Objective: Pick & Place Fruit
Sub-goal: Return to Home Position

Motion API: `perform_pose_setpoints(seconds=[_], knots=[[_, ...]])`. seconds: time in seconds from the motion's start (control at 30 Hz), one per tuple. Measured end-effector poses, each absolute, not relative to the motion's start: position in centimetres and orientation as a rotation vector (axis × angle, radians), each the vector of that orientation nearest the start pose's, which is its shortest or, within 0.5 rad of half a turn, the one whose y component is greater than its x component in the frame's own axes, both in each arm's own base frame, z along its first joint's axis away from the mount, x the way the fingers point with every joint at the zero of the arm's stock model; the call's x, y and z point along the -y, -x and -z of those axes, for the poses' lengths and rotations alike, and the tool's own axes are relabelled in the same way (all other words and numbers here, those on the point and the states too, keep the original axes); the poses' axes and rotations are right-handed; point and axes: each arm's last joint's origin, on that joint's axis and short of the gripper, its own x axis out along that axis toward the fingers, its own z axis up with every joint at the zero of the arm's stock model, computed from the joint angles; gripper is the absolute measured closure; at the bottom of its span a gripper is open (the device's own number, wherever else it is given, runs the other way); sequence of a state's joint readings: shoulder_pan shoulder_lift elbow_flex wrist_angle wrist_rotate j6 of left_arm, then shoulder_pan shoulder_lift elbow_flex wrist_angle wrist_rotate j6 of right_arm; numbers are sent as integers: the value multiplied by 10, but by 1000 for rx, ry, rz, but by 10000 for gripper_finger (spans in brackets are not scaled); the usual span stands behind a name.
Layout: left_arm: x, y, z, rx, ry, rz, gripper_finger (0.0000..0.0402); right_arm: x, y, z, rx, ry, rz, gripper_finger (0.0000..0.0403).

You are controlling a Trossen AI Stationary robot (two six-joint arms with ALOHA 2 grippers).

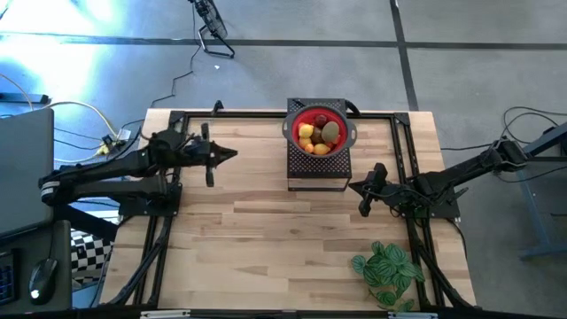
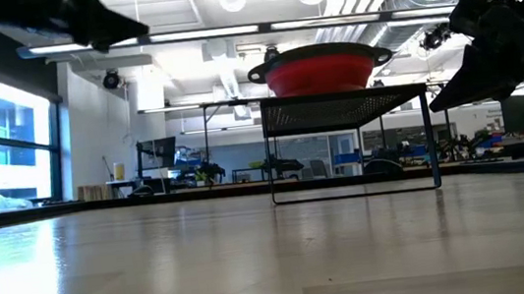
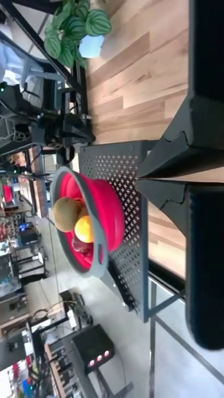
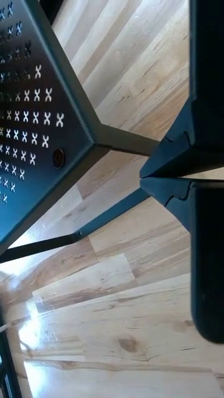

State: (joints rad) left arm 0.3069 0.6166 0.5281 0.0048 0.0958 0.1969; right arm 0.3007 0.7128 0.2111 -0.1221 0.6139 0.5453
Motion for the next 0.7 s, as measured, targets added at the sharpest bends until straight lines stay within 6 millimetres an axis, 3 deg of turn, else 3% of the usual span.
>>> perform_pose_setpoints(seconds=[0.4, 0.7], knots=[[-30, -103, -256, 20, -213, -225, 390, -25, -137, -158, -461, -250, 440, 401], [-26, -89, -235, 111, -203, -258, 390, -25, -137, -158, -461, -250, 440, 401]])
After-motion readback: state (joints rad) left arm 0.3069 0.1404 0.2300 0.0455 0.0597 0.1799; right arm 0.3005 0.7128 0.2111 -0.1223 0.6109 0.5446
